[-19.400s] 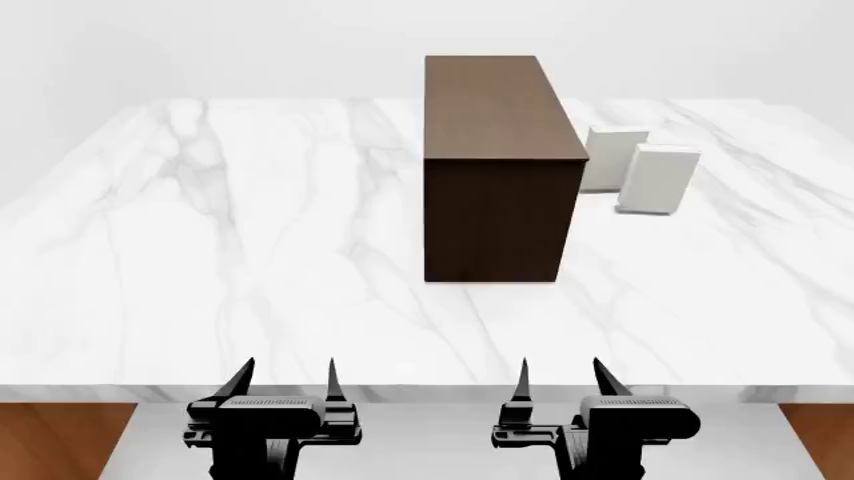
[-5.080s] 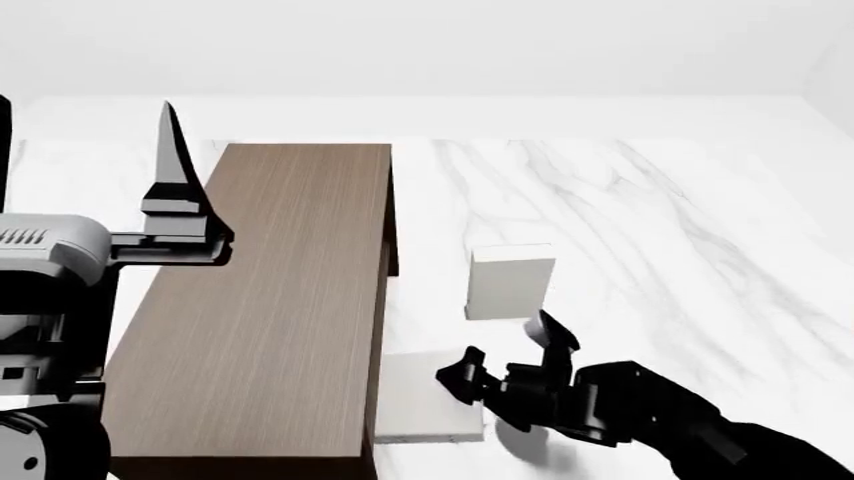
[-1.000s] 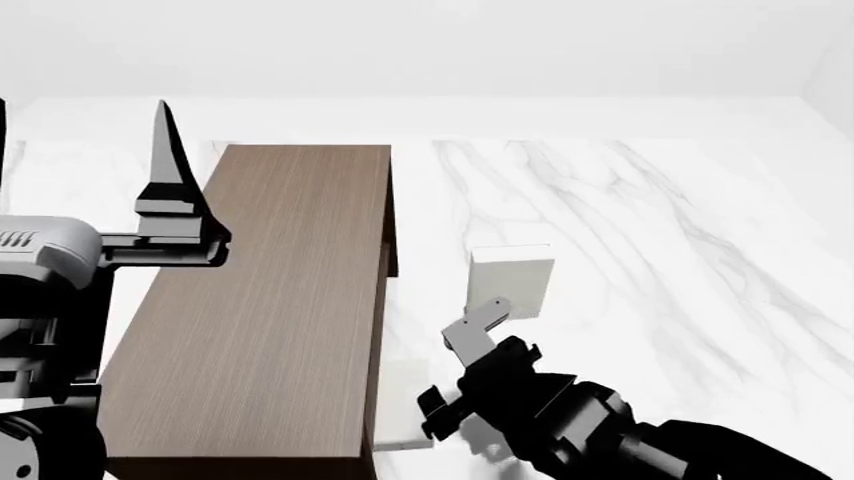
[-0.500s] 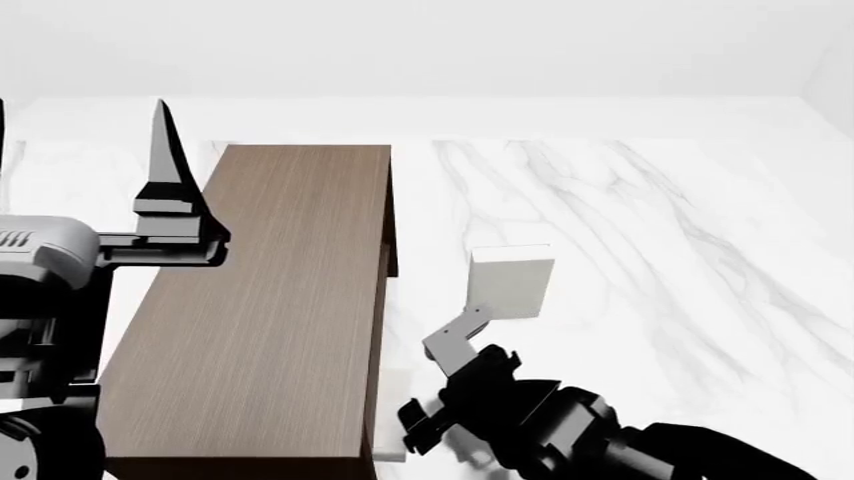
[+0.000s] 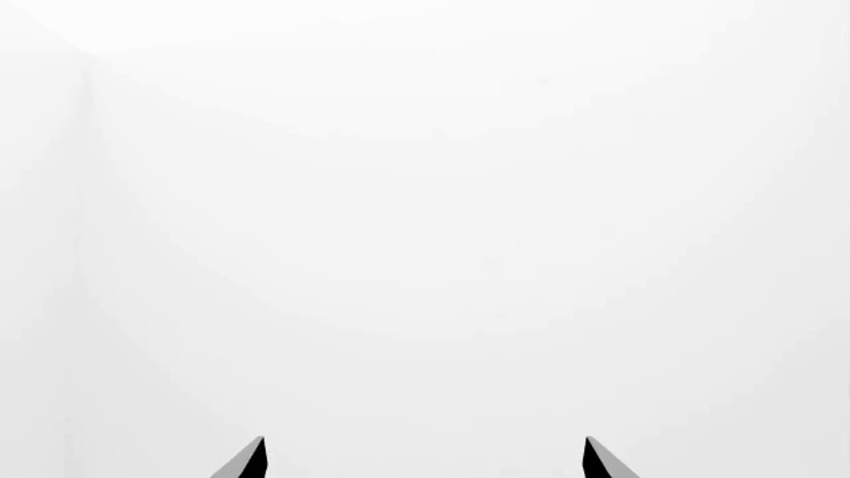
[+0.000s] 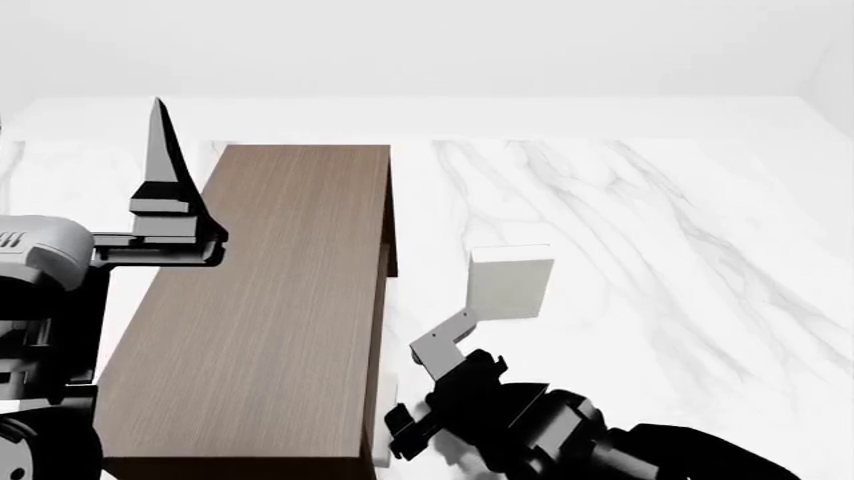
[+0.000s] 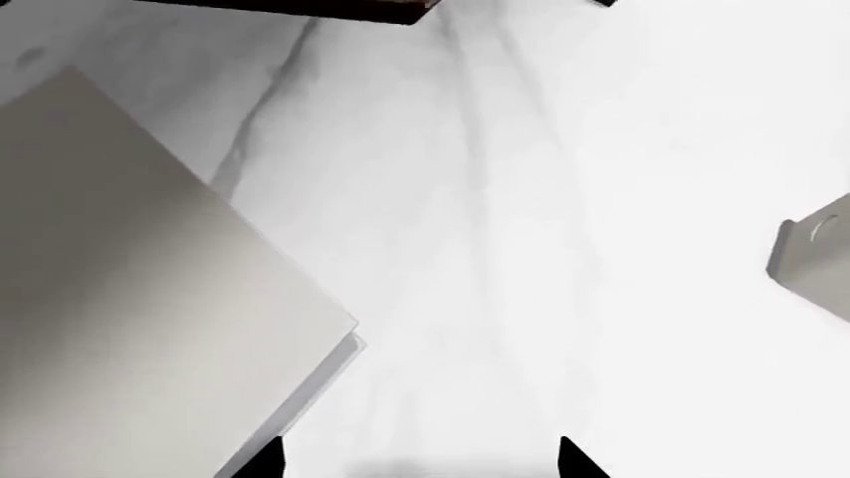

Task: Pick up the book on the right and place it under the cabinet shelf.

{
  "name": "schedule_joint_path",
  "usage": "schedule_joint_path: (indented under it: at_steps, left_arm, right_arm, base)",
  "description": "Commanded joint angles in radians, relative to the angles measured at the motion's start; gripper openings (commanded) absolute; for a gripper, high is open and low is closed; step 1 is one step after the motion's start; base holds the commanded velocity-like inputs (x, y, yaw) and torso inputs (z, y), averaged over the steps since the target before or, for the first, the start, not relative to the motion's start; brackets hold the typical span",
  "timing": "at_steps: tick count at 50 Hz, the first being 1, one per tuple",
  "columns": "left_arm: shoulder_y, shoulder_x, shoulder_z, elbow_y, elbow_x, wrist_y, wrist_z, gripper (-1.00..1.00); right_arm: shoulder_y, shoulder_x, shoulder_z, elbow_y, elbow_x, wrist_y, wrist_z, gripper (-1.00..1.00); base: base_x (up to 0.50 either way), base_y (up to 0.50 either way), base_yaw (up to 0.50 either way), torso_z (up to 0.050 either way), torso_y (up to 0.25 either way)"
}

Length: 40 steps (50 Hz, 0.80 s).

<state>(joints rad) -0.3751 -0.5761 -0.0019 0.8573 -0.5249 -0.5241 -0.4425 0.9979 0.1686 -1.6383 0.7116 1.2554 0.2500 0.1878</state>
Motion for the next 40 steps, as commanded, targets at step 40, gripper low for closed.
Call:
schedule_joint_path:
  at_steps: [40]
  left_arm:
    - [0.001, -0.011, 0.002, -0.003, -0.007, 0.011, -0.009, 1.00]
  right_arm:
    - [0.011, -0.104, 0.087, 0.202, -0.029, -0.084, -0.055, 1.00]
  base:
    - [0.00, 0.00, 0.01, 0.000, -0.002]
